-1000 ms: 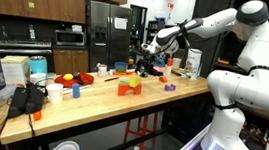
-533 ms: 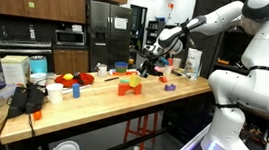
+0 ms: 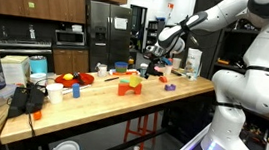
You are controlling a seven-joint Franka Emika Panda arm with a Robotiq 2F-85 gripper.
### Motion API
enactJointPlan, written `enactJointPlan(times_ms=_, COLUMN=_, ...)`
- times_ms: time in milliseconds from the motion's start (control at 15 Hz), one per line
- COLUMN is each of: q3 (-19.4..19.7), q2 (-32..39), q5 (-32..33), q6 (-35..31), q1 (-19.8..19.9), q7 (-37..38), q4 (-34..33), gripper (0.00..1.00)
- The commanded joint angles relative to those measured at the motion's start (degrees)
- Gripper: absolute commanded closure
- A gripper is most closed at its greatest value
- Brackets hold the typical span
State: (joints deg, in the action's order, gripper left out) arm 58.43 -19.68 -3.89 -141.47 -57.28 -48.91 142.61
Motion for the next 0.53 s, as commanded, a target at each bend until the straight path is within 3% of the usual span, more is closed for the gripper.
enactJointPlan(times_ms=0, q3=-12.7, q2=2.4, q5=-2.2, q6=0.4, q1=12.1, q7=6.7, q4=1.7, gripper=0.0)
enactJointPlan(times_ms=467, q3=-39.8, q2=0.8, q5=-2.7, q6=6.4, q1=37.1, q7=17.8, q4=4.1, gripper=0.0)
